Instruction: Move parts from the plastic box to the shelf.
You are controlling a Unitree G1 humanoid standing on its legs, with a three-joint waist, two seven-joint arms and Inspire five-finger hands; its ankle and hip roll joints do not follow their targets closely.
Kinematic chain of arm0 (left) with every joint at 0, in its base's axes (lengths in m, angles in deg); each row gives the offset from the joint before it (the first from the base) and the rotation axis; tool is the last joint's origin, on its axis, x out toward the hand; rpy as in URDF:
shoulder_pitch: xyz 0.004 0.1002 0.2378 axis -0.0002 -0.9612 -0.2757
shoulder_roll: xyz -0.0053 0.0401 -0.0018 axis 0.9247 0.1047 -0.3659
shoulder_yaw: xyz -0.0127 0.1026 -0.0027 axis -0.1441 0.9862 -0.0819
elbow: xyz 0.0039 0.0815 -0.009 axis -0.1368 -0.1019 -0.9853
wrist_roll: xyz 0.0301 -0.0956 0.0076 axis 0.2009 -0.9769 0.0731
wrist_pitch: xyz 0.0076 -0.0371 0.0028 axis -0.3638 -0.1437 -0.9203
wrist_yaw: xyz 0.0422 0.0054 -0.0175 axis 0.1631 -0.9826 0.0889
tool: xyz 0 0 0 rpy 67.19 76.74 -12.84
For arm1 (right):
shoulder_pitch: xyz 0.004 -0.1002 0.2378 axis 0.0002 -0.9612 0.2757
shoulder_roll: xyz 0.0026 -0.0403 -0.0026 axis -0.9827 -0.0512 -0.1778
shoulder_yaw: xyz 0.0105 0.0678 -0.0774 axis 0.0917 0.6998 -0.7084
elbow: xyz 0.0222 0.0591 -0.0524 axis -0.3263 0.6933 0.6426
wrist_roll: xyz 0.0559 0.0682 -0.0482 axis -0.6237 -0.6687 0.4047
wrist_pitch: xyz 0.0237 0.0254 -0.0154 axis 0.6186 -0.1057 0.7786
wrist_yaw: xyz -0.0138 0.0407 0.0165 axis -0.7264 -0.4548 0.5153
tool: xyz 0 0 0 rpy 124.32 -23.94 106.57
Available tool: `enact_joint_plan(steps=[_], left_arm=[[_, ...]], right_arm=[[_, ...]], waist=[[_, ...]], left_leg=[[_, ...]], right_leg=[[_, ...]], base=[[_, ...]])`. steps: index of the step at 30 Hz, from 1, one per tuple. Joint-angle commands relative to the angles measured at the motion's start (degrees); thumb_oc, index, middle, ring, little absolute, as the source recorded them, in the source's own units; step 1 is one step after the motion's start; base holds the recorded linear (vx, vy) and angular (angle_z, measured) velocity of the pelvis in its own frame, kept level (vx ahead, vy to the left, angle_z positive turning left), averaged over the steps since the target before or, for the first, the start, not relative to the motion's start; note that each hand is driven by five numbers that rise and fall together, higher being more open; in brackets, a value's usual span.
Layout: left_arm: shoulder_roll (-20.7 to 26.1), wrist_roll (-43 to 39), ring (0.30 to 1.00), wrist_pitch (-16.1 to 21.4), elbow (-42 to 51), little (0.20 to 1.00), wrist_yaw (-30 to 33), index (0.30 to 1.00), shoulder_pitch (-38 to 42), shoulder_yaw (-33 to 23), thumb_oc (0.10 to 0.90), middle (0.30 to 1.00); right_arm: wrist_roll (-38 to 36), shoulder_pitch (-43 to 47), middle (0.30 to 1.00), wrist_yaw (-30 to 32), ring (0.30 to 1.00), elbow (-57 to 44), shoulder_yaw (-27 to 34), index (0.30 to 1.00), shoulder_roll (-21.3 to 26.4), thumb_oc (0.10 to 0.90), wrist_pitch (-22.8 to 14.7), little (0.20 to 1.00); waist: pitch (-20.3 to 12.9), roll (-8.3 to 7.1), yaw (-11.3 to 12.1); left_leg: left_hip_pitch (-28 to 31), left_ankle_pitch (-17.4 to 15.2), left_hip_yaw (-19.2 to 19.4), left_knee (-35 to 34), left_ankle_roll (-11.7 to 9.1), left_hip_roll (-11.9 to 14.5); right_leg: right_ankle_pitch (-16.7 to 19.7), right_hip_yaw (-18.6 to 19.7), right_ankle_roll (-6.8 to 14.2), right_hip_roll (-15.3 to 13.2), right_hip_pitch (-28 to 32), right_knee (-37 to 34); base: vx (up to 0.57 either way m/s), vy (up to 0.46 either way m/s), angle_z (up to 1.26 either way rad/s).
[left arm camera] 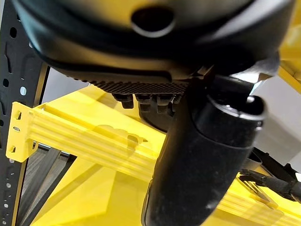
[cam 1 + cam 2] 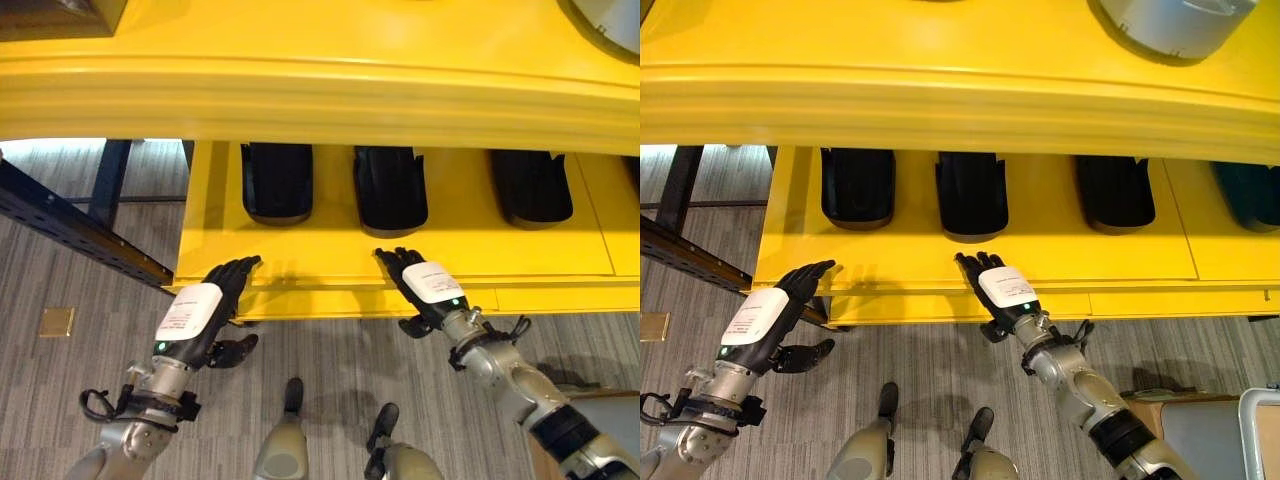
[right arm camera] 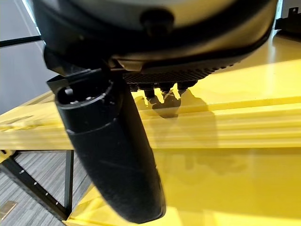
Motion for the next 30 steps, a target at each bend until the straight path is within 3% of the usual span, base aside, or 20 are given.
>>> enact_joint_plan(steps=[1,30], left_arm=[[1.58,-0.54,1.000,2.27,3.46,1.000,4.69,1.000,1.20,-3.96,0.900,1.000],[2.01,-1.81,1.000,1.70,3.54,1.000,5.23,1.000,1.11,-5.60,0.900,1.000]], right_arm=[[-1.51,8.43,1.000,5.25,1.000,-1.19,-1.95,1.000,-0.47,0.900,-0.63,1.000],[-4.51,12.52,1.000,7.42,1.000,4.08,-1.82,1.000,-3.18,0.900,1.29,1.000]], waist=[[-0.27,-3.09,0.16],[1.72,-2.34,1.63]], left_leg=[[1.47,-7.31,-1.17,2.18,2.98,-0.72],[-2.34,-6.80,-1.85,3.36,3.37,-1.54]], right_leg=[[-0.36,2.23,2.46,-4.92,-2.77,5.29],[-0.04,2.36,2.47,-5.74,-6.50,7.10]], base=[[0.00,0.000,0.00],[0.00,0.002,0.01]])
